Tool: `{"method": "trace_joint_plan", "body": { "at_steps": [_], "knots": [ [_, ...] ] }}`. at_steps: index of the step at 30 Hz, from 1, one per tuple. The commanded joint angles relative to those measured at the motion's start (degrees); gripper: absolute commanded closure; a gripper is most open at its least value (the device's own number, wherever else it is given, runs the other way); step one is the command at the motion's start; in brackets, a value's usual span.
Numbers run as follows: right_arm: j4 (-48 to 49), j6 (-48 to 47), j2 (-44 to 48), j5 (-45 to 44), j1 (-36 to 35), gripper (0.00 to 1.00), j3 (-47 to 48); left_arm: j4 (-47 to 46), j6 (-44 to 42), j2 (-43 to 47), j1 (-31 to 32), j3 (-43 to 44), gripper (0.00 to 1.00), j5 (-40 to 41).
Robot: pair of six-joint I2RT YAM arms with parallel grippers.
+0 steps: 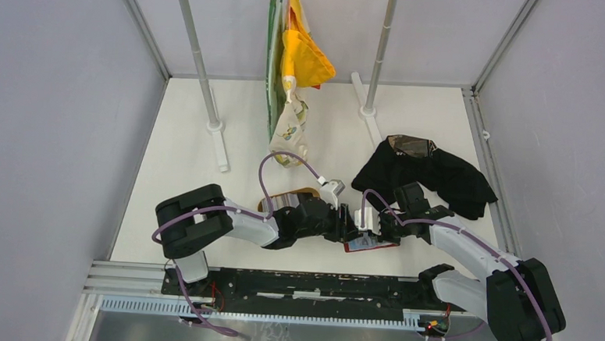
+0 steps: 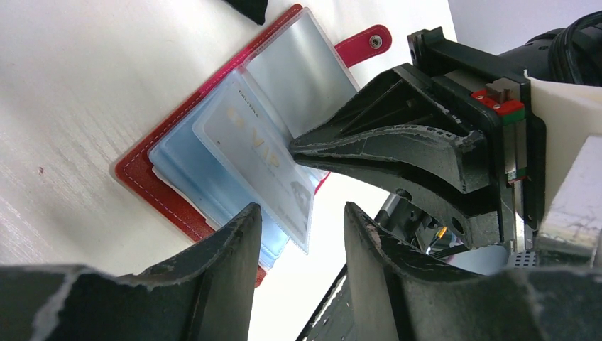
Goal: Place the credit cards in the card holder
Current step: Turn over the card slot in the card holder.
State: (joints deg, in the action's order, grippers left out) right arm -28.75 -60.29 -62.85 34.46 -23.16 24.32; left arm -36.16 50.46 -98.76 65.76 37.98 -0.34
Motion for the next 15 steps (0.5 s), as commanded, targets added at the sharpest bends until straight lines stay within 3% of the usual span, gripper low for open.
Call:
{"method": "trace_joint_plan", "body": {
  "at_steps": [1, 15],
  "knots": [
    [-0.77, -0.53, -1.49, -1.94, -0.66, 0.88, -0.59, -2.85, 0.36, 0.43, -0.09, 0.74, 0.47, 0.16],
    [-1.34, -0.02, -0.79, -0.60, -0.70, 0.85, 0.13, -5.06, 0.83, -2.81, -0.03, 3.54, 0.47, -1.95]
  ]
}}
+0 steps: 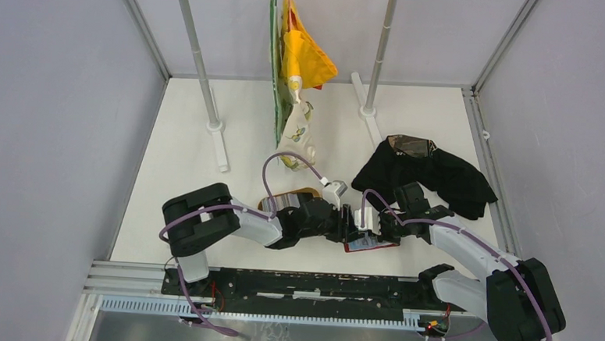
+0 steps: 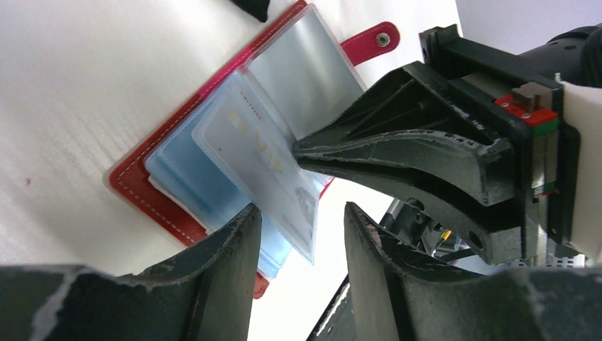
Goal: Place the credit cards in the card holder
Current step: Turn over the card slot in the card holder.
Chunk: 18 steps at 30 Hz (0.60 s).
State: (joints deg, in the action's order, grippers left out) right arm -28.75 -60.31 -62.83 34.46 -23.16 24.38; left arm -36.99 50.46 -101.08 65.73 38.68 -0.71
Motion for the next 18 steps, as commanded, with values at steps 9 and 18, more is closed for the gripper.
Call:
{"method": "trace_joint_plan", "body": {
  "at_steps": [9, 18],
  "knots": [
    [-4.50, 1.72, 2.76, 3.67, 1.53, 0.70, 4.52, -5.71, 0.62, -2.14, -0.13, 5.52, 0.47, -3.80],
    [-1.41, 6.74, 10.47, 1.29, 13.53, 0.67, 4.66, -6.14, 0.17, -6.15, -0.10, 10.44, 0.47, -6.23]
  ]
}}
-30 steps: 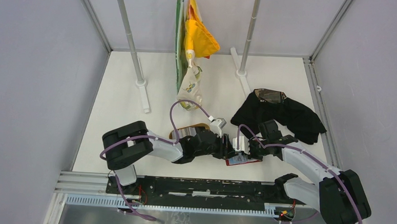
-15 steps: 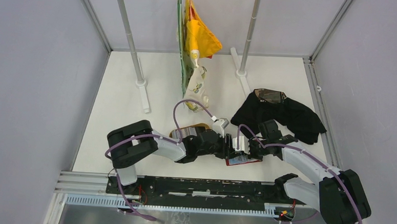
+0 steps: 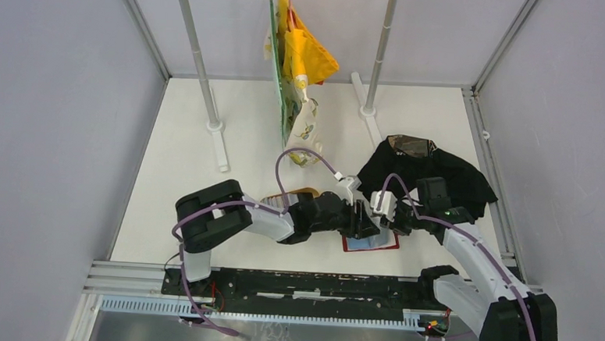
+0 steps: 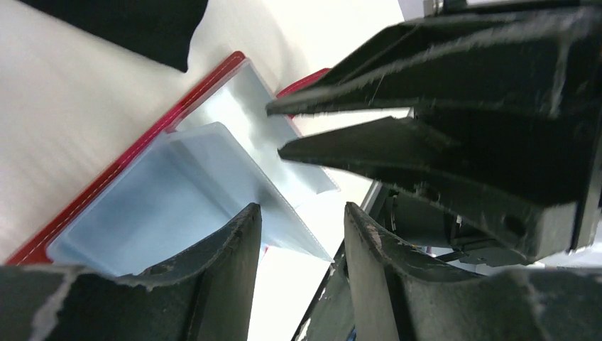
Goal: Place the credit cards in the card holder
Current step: Turn over the card slot in the card holder, then pick up the credit card from the storage box.
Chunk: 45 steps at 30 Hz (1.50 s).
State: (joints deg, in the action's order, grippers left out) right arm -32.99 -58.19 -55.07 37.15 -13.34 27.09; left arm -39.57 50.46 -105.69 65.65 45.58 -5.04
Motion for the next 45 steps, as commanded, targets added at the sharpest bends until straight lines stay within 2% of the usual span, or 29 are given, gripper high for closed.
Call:
{"method": "trace_joint_plan", "body": {
  "at_steps": [1, 7, 11, 14, 23, 29, 33, 38, 41, 43, 45],
  "knots": [
    [4.65, 6.81, 3.55, -3.17, 4.97, 0.67, 1.63, -3.81, 0.21, -2.21, -0.01, 4.12, 0.47, -2.29],
    [10.18, 13.38, 6.27, -7.38, 8.83, 0.62, 0.14, -5.51, 1.42, -8.30, 0.18, 8.15, 0.47, -5.29],
    [10.65, 14.16, 6.67, -7.12, 9.82, 0.62, 0.33, -6.28, 2.41, -11.88, 0.11, 10.51, 0.46, -7.12],
    [10.55, 14.08, 7.52, -5.11, 10.32, 0.62, 0.24, -6.34, 1.21, -10.57, 0.16, 9.81, 0.46, -6.39],
    [7.79, 10.03, 8.93, 4.01, 10.71, 0.61, 0.58, 3.49, -13.79, 9.67, 0.54, 0.76, 0.47, 4.44],
    [5.53, 6.17, 8.66, 9.16, 10.66, 0.60, 0.70, 12.98, -20.38, 23.40, 0.73, -6.33, 0.45, 15.72],
    [3.66, 2.34, 8.70, 14.52, 10.71, 0.60, 0.64, 17.62, -21.86, 30.61, 0.74, -10.23, 0.37, 22.67],
    [0.30, -0.94, 8.26, 18.57, 10.48, 0.59, 5.75, 27.93, -18.96, 36.34, 0.55, -11.23, 0.17, 31.92],
    [0.93, 0.43, 7.16, 21.46, 10.47, 0.59, 8.04, 31.51, -17.10, 39.17, 0.58, -12.04, 0.15, 34.83],
    [4.82, 2.13, 6.73, 24.35, 10.46, 0.59, 4.98, 31.75, -15.97, 41.24, 0.43, -13.48, 0.14, 35.44],
    [1.94, -4.05, 7.41, 21.75, 10.53, 0.58, 2.53, 32.15, -14.36, 42.68, 0.10, -14.57, 0.16, 35.99]
  ]
}}
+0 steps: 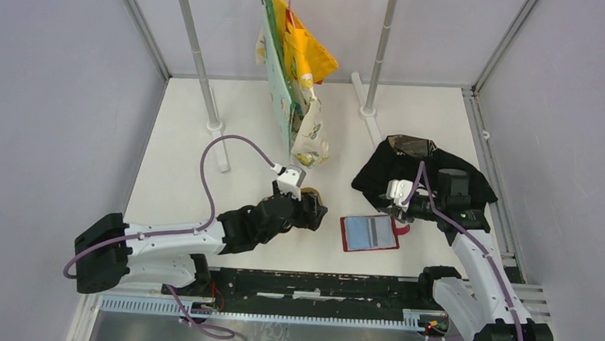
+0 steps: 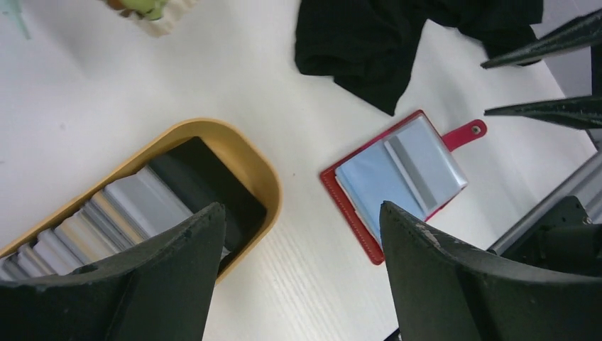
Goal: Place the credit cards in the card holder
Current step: Pick up the credit card from the storage box.
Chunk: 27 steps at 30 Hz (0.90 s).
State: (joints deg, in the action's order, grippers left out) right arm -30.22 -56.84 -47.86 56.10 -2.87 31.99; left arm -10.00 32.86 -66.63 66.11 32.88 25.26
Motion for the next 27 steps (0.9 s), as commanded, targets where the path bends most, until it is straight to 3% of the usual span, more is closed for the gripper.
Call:
{"method": "trace_joint_plan", "body": {
  "at_steps": [1, 9, 16, 22, 27],
  "knots": [
    [-0.96, -6.07, 0.70, 0.78, 0.04, 0.58, -3.14, 3.15, 3.93, 3.84, -0.65, -2.07, 0.17, 5.76],
    [1.40, -3.75, 3.97, 0.65, 0.15, 0.56, -5.35, 19.82, 10.60, -7.17, -1.98, 8.61, 0.26, 11.04],
    [1.15, -3.90, 4.04, 1.11, 0.14, 0.56, -5.44, 21.97, 12.95, -13.16, -3.47, 12.36, 0.29, 10.26],
    [1.09, -4.07, 4.25, 1.21, 0.13, 0.56, -5.53, 30.94, 14.38, -18.37, -4.23, 18.74, 0.37, 12.99],
    [1.04, -4.16, 4.21, 0.95, 0.11, 0.56, -5.62, 30.40, 13.86, -20.59, -4.28, 19.93, 0.38, 12.72]
  ]
}}
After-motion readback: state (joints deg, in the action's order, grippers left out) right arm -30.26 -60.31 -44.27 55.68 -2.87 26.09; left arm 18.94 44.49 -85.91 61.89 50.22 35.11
